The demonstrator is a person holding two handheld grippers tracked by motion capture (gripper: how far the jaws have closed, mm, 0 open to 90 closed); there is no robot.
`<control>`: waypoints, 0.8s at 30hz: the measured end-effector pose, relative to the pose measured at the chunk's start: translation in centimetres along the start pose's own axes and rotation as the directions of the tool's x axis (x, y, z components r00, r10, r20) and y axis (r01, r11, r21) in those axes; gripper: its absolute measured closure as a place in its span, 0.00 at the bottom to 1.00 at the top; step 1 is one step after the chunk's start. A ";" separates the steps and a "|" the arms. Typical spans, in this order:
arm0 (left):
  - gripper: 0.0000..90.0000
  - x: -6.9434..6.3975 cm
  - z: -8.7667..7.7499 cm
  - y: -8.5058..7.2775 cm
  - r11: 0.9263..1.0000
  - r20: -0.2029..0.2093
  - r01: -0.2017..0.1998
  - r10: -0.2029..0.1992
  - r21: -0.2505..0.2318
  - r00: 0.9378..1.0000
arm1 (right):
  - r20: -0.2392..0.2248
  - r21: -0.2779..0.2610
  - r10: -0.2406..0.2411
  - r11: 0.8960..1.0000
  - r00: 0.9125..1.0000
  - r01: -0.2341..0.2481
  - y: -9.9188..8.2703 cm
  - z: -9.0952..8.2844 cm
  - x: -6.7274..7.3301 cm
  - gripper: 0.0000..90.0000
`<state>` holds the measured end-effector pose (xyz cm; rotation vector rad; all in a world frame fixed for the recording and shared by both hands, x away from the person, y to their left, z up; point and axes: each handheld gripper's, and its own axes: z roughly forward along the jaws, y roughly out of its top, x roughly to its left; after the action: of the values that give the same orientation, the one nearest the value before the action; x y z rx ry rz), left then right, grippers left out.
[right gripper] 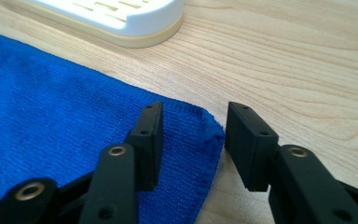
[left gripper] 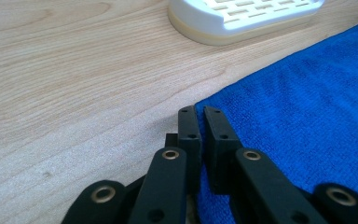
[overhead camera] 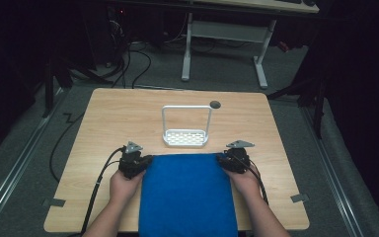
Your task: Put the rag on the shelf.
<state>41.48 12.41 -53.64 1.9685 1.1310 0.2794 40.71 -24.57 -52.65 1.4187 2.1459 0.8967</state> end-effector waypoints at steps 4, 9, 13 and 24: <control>0.96 0.0 0.0 0.0 1.000 -0.001 -0.003 0.003 0.002 1.000 | -0.002 -0.009 -0.024 1.000 1.000 0.024 -0.2 -0.1 0.6 0.85; 0.96 -0.1 0.0 0.0 1.000 -0.003 -0.005 0.005 0.001 1.000 | -0.023 -0.020 -0.034 0.999 0.999 0.034 -0.4 -0.1 0.9 0.97; 0.96 -0.1 -0.1 -0.1 1.000 0.002 -0.011 0.011 -0.005 1.000 | -0.027 -0.065 -0.020 0.998 0.999 0.019 -0.7 -1.1 0.8 0.98; 0.97 -0.8 -1.6 -0.8 0.994 0.014 -0.028 0.030 -0.107 0.999 | -0.061 -0.189 -0.025 0.982 0.998 0.013 -1.4 -3.1 1.6 0.98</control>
<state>39.70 12.86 -53.09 1.8911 1.0570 0.3331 37.14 -24.34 -51.44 1.2901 2.0542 1.1188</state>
